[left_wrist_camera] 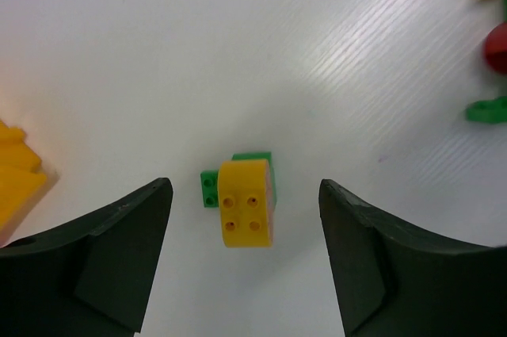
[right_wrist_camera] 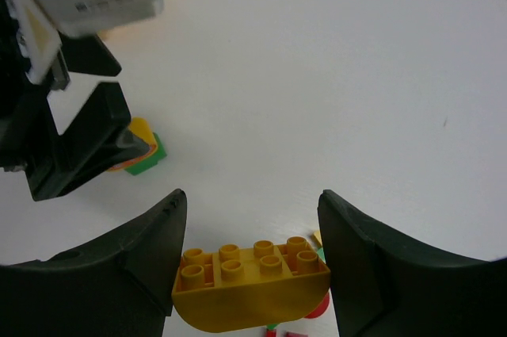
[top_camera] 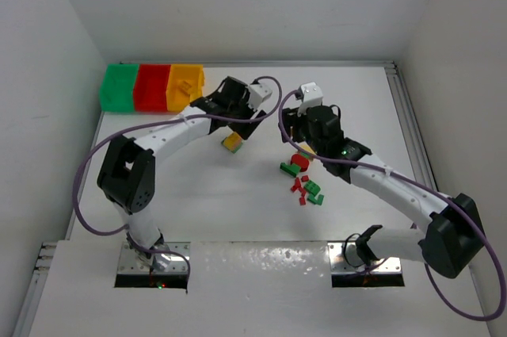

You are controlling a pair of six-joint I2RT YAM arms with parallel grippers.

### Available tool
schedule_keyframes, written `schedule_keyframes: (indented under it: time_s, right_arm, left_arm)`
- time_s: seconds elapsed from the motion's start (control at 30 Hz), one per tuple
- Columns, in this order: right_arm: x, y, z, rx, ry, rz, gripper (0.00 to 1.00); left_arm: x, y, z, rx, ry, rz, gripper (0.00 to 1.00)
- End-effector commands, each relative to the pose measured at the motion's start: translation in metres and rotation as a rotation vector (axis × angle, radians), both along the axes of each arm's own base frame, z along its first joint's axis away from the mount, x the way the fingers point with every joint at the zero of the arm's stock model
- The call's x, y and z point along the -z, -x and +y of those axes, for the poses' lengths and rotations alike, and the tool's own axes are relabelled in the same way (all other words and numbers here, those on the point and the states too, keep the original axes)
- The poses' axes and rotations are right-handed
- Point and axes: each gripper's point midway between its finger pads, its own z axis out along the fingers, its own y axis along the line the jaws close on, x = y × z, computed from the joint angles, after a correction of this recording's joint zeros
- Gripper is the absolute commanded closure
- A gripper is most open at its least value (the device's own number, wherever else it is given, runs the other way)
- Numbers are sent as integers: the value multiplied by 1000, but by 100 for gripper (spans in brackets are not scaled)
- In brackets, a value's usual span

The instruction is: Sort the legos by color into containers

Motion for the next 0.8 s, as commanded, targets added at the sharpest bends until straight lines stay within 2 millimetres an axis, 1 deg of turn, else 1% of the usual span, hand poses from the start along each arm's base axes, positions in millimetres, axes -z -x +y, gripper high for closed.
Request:
schedule_keyframes:
  time_s: [0.0,0.07,0.1,0.13,0.17,0.2,0.23,0.27,0.3,0.33,0.37,0.4,0.43,0.47,0.5,0.53,0.57,0.6,0.63,0.67,0.73,0.77]
  right_arm:
    - [-35,-12,-1,64,-55,-36,100]
    - [-38,-15,-3,83,-64,-25,100]
    - [-41,-15,-4,90,-66,-14,100]
    - [-43,-17,-4,95,-71,-9,100]
    - [-50,-18,-5,106,-84,-8,100]
    - [-53,-19,-5,107,-89,-8,100]
    - [-58,-20,-5,110,-97,-10,100]
    - [-60,-20,-3,108,-108,-7,100]
    - [-68,-21,0,104,-125,-15,100]
    - [-71,-22,1,104,-137,-20,100]
    - [-74,-23,3,105,-157,-19,100]
    - [-82,-25,5,105,-179,-36,100]
    - [-85,-26,6,106,-194,-41,100]
    - [-87,-27,9,111,-220,-45,100]
    - [-93,-29,12,104,-252,-60,100]
    - [-97,-30,13,108,-277,-72,100]
    - [-101,-31,18,99,-306,-78,100]
    - [-106,-31,24,73,-333,-77,100]
    - [-108,-31,28,70,-361,-65,100]
    - [-110,-32,31,64,-371,-59,100]
    - [-114,-31,40,38,-417,-41,100]
    - [-116,-31,44,29,-438,-42,100]
  left_arm:
    - [-51,2,-27,50,137,-8,28]
    - [-71,8,-35,86,186,-9,28]
    - [-87,7,-37,106,205,-36,29]
    - [-105,11,-39,168,211,-73,29]
    - [-121,14,-37,201,201,-92,29]
    - [-128,14,-36,227,179,-109,29]
    - [-150,20,-29,318,136,-191,29]
    - [-162,25,-24,376,100,-246,29]
    - [-164,31,-17,438,58,-293,29]
    - [-201,45,-7,583,-11,-489,29]
    - [-221,45,-4,642,-40,-643,28]
    - [-195,54,1,705,-82,-677,27]
    - [-228,70,6,753,-95,-868,26]
    - [-226,69,1,749,-69,-970,25]
    - [-232,74,-1,749,-34,-1009,25]
    - [-233,79,-8,743,50,-985,25]
    - [-230,80,-14,741,104,-944,21]
    - [-232,82,-19,720,176,-889,19]
    - [-222,85,-29,764,215,-830,16]
    - [-220,88,-34,778,246,-812,10]
    - [-215,97,-41,806,321,-781,8]
    - [-209,99,-44,810,338,-778,7]
